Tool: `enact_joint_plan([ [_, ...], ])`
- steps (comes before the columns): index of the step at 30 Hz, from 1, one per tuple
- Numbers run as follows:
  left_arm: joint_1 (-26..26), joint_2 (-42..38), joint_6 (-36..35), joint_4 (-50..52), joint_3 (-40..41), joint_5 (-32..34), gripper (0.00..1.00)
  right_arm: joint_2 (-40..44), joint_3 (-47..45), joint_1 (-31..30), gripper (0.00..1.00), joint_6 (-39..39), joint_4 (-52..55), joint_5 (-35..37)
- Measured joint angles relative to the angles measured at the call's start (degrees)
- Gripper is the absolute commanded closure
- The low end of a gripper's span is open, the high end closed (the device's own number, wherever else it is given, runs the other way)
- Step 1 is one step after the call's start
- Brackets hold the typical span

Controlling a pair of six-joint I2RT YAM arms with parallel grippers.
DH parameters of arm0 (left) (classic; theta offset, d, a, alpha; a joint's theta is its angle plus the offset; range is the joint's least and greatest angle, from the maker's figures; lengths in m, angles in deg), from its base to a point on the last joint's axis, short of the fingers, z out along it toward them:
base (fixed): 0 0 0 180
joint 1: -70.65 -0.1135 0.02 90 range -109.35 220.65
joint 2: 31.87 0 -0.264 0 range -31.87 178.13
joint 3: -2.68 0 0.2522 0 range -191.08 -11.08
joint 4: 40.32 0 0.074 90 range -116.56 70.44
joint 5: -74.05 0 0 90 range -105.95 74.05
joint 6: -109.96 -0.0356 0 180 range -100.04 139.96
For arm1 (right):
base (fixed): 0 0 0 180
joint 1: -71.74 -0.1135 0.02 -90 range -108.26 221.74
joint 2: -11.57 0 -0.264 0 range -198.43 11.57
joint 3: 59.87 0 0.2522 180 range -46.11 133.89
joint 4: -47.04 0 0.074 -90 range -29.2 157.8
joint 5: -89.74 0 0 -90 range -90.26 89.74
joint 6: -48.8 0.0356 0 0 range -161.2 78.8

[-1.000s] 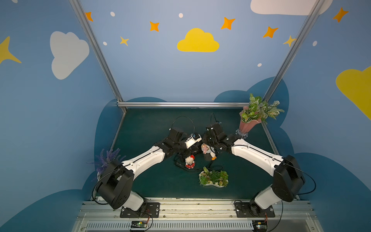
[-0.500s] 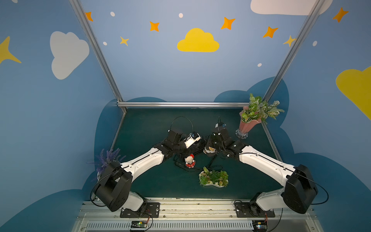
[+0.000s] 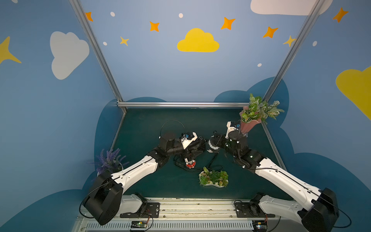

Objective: Remove the decoration from the bag
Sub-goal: Remove the decoration item from the bag, then place the decoration item at the center of the board.

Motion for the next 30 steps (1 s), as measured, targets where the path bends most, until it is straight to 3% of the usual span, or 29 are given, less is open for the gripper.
enact_joint_plan([
  [6, 3.65, 5.31, 1.64, -7.52, -1.86, -0.52, 0.00, 1.64, -0.70, 0.04, 1.00, 3.69, -4.09, -3.74],
  [19, 3.76, 13.55, 6.88, -13.05, -7.96, -3.02, 0.01, 1.62, -0.70, 0.04, 1.00, 6.84, -8.74, -13.86],
  [21, 3.76, 14.43, 7.82, -13.40, -8.07, -3.52, 0.07, 1.51, -0.70, 0.04, 1.00, 7.10, -9.51, -15.04],
  [24, 3.76, 15.19, 9.09, -13.42, -8.09, -4.13, 0.31, 1.29, -0.70, 0.04, 1.00, 7.15, -10.14, -16.02],
  [26, 3.74, 15.26, 9.40, -13.49, -8.11, -4.31, 0.42, 1.11, -0.70, 0.04, 0.96, 7.10, -10.10, -16.17],
  [30, 3.76, 15.23, 9.75, -13.77, -8.11, -4.33, 0.50, 1.07, -0.70, 0.04, 0.72, 6.43, -9.94, -15.80],
])
